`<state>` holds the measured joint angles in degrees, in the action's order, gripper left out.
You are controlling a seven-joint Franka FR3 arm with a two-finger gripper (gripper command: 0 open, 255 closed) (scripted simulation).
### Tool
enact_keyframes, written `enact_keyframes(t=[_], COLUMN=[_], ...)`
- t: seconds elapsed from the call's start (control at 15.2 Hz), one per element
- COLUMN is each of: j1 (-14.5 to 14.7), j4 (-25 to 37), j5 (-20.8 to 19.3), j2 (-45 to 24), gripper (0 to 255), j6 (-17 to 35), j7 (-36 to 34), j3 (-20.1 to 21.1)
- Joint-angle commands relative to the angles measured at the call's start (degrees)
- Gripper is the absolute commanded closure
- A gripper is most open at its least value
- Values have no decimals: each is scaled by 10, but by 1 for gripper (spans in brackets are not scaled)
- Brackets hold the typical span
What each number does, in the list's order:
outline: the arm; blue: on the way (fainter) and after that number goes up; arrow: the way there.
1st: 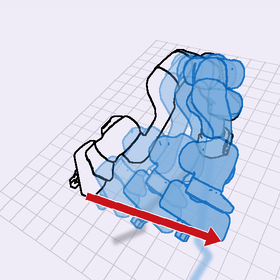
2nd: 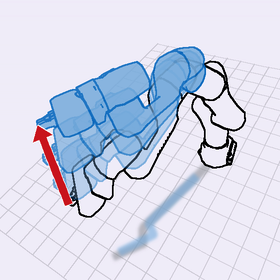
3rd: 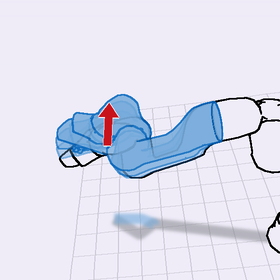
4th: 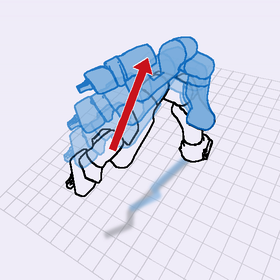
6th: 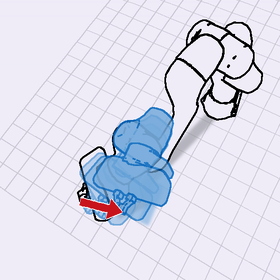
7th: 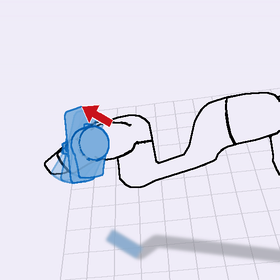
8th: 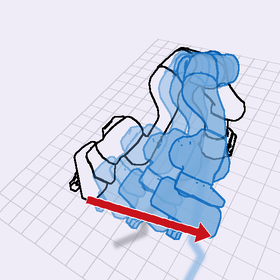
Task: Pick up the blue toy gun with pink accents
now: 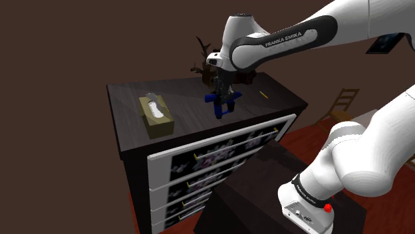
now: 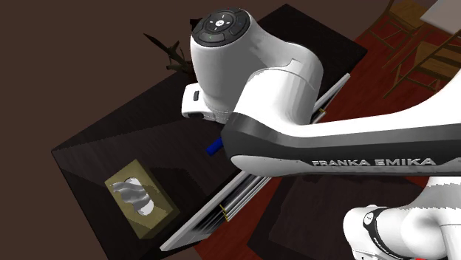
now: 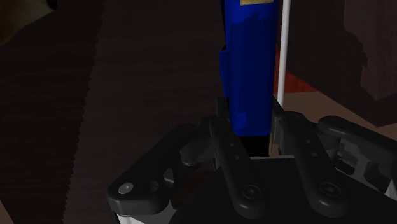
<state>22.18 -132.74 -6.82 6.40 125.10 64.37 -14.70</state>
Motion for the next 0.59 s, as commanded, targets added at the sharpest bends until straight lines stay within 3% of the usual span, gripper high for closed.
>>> enact_keyframes(t=[0.0, 0.53], j1=[0, 1], j4=[7, 44], j5=[-1, -3], j2=[6, 33], gripper=[255, 255], j6=[-12, -76], j7=[0, 0], j3=[1, 4])
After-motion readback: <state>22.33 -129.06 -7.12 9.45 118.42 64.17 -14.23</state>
